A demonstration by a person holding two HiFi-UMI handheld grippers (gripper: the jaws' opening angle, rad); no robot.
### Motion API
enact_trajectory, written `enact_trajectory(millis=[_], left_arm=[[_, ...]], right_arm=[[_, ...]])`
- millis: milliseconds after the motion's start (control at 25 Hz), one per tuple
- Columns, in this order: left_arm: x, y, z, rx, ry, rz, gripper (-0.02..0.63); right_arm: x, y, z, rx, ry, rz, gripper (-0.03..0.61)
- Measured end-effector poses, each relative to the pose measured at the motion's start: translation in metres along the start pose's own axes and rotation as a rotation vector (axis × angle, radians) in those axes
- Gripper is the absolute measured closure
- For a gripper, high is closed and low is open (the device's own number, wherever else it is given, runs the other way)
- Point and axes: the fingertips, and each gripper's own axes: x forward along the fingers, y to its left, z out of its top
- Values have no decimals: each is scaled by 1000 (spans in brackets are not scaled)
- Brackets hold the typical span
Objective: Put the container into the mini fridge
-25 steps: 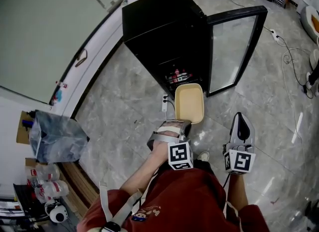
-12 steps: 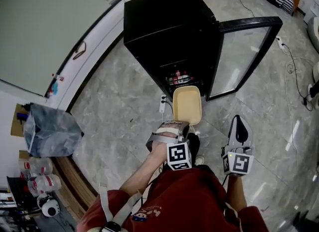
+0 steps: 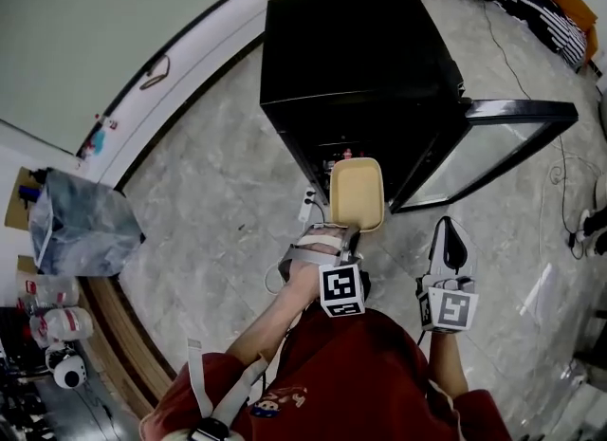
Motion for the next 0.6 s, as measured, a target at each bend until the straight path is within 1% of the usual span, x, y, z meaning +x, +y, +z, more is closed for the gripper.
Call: enact_trajectory(millis=[120,240,400,600], left_arm=[[11,27,-14,-28,6,11,574],[25,47,-31,-49,13,23,574],[35,66,-53,-70,26,39,574],[45,77,-72,-68,49,37,574]], right_arm=[[40,10,8,-22,4,47,578],[74,24,6,-29,12,83,578],[104,42,9,-25,4,124,578],[130,57,8,-31,-9,147,578]])
